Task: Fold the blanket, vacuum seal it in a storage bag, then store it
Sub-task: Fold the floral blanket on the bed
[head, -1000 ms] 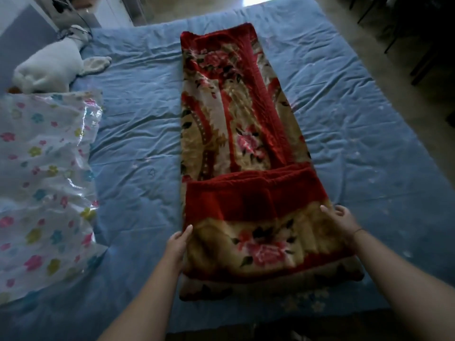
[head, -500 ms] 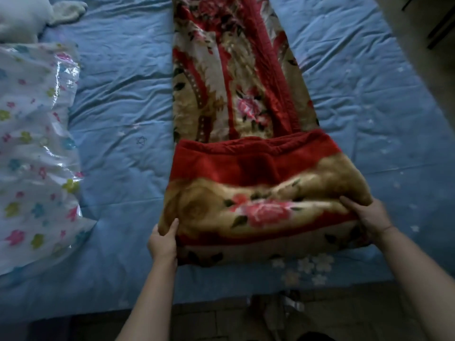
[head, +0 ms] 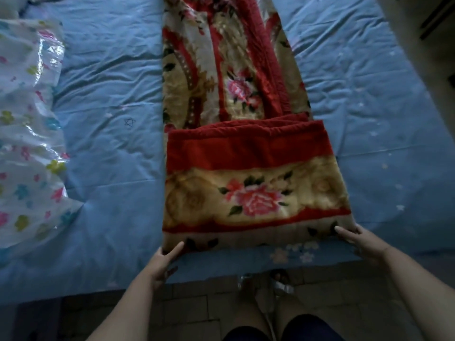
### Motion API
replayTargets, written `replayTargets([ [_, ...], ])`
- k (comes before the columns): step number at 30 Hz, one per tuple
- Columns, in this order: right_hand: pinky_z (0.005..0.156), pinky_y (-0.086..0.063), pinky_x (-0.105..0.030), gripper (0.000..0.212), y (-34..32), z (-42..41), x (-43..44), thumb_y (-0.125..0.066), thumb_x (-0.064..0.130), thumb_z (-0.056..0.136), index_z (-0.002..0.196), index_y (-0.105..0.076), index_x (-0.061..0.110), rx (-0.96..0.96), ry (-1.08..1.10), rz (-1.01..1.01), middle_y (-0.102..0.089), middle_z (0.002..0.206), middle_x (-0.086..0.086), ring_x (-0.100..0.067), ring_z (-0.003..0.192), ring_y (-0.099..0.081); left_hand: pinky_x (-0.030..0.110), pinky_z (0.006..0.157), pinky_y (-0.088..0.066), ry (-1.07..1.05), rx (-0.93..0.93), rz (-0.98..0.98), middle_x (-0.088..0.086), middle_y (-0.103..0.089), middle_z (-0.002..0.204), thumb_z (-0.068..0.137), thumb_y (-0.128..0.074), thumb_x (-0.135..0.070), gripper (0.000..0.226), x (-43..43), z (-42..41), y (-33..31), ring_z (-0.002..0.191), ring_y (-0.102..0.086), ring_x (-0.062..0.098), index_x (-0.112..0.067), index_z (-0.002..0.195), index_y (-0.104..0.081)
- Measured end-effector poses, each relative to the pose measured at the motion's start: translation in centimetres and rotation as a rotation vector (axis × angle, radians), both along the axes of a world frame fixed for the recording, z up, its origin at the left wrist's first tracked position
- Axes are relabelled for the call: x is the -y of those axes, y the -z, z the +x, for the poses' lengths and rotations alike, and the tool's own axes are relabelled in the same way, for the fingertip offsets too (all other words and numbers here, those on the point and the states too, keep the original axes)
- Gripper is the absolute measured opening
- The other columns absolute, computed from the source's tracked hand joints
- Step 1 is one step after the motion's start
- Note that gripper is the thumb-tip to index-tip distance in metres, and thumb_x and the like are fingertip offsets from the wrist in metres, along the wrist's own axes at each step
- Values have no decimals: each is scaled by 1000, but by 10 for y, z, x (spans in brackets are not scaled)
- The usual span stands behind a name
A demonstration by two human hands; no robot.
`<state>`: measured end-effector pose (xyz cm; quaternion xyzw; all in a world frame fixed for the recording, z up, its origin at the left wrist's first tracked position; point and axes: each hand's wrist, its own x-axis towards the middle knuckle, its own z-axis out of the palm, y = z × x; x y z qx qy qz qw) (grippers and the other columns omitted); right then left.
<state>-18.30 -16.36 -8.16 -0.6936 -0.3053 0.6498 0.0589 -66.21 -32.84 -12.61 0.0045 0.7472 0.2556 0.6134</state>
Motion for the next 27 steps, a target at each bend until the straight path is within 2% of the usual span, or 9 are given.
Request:
replayTargets([
  [2, 85, -36, -35, 112, 6, -1, -4, -92, 55, 19, 120, -54, 23, -62, 3, -28, -63, 110, 0, -19, 104, -54, 40, 95, -46, 26, 36, 48, 8, -59, 126, 84, -73, -15, 57, -1, 3, 3, 110, -58, 23, -14, 133, -45],
  [6, 93, -36, -36, 94, 3, 1, -6, -93, 38, 33, 118, -55, 25, -71, -141, -36, -61, 116, 3, -18, 110, -52, 34, 80, -51, 149, -174, 94, 16, -67, 101, 82, -74, -5, 36, 4, 9, 0, 89, -63, 26, 0, 114, -58],
  [8, 83, -46, -29, 86, 1, 4, -2, -96, 33, 28, 105, -63, 15, -15, -157, 61, -66, 107, -5, -22, 103, -58, 34, 72, -51, 153, -259, 117, 21, -68, 92, 80, -76, -6, 26, 7, 6, -6, 80, -64, 28, 2, 100, -62],
  [11, 67, -45, -29, 37, -14, -1, 3, -87, 9, 62, 92, -66, 2, 148, -119, 287, -65, 83, -9, -32, 92, -61, 34, 66, -48, 96, -286, 186, 24, -67, 92, 81, -74, -6, 14, 10, 2, -20, 78, -65, 30, -3, 88, -62],
  [13, 62, -43, -29, 26, -28, 0, 5, -80, 4, 71, 93, -67, 3, 150, -117, 378, -64, 77, -4, -27, 83, -59, 37, 72, -48, 41, -277, 234, 23, -67, 93, 83, -73, -8, 12, 15, 4, -33, 86, -66, 34, -5, 88, -63],
  [17, 77, -41, -27, 30, -68, 13, 12, -75, 3, 76, 103, -65, 7, 86, -116, 467, -65, 91, -6, -12, 78, -57, 47, 92, -47, -68, -268, 331, 20, -69, 97, 85, -71, -9, 10, 25, 20, -70, 93, -66, 33, -5, 92, -64],
  [21, 70, -47, -20, 30, -104, 25, 21, -75, 3, 75, 103, -65, 5, 30, -61, 562, -65, 90, -6, -16, 82, -59, 32, 89, -54, -163, -276, 465, 9, -67, 96, 89, -64, -4, 7, 35, 50, -112, 89, -64, 21, -8, 95, -62],
  [24, 65, -53, -20, 55, -125, 40, 32, -90, 41, 50, 89, -70, 8, 9, -39, 609, -71, 71, 0, -10, 70, -67, 25, 81, -56, -209, -289, 565, 6, -65, 96, 92, -60, -1, 10, 45, 72, -141, 88, -63, 15, -7, 100, -61],
  [27, 51, -49, -10, 40, -141, 58, 46, -80, 15, 72, 101, -65, -8, -4, -30, 637, -65, 72, -8, 0, 45, -61, 25, 78, -59, -197, -296, 602, 6, -67, 98, 92, -61, -3, 7, 67, 89, -160, 89, -64, 15, -8, 96, -62],
])
